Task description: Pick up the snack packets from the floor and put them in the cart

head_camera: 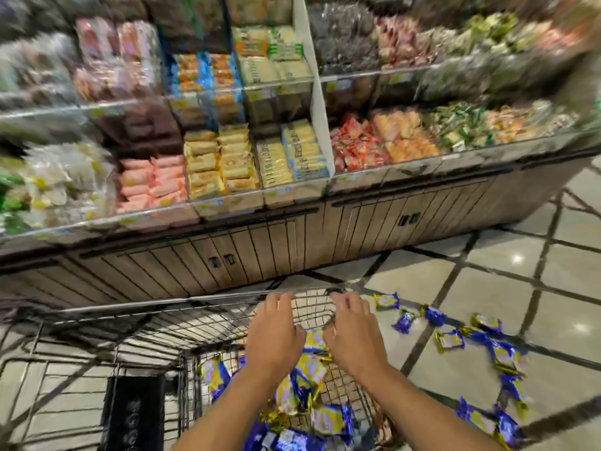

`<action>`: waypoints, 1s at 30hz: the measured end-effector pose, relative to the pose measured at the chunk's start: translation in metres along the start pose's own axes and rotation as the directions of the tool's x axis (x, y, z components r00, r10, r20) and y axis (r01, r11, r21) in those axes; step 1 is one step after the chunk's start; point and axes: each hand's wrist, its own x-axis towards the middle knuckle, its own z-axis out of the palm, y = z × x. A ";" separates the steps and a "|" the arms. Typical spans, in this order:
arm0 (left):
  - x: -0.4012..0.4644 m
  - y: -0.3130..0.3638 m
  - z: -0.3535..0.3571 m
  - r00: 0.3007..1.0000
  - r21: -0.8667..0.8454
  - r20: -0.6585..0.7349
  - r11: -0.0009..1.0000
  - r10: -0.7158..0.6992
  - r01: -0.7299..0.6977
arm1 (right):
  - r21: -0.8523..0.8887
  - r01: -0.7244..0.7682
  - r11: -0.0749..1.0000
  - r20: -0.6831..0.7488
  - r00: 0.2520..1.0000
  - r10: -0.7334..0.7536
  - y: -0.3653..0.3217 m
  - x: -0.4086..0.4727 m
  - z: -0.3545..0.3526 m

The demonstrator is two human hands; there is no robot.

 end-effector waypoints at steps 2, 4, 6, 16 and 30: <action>0.002 0.024 -0.006 1.000 -0.002 -0.018 1.000 0.017 -0.017 | 0.016 -0.004 1.000 -0.042 0.999 0.005 0.015 0.000 -0.018; 0.005 0.050 -0.010 0.998 0.007 -0.034 0.999 0.046 -0.046 | 0.023 -0.007 1.000 -0.076 0.997 0.009 0.036 -0.001 -0.037; 0.007 0.081 -0.009 0.998 0.019 -0.038 0.998 0.059 -0.059 | 0.041 -0.013 0.999 -0.105 0.994 0.018 0.062 -0.003 -0.056; 0.009 0.286 0.067 0.985 0.097 -0.007 0.981 0.171 -0.169 | 0.061 -0.100 0.993 -0.195 0.975 0.110 0.255 -0.048 -0.150; 0.096 0.447 0.252 0.927 0.058 0.260 0.954 0.269 -0.293 | 0.007 -0.365 0.931 -0.155 0.919 0.362 0.515 -0.046 -0.155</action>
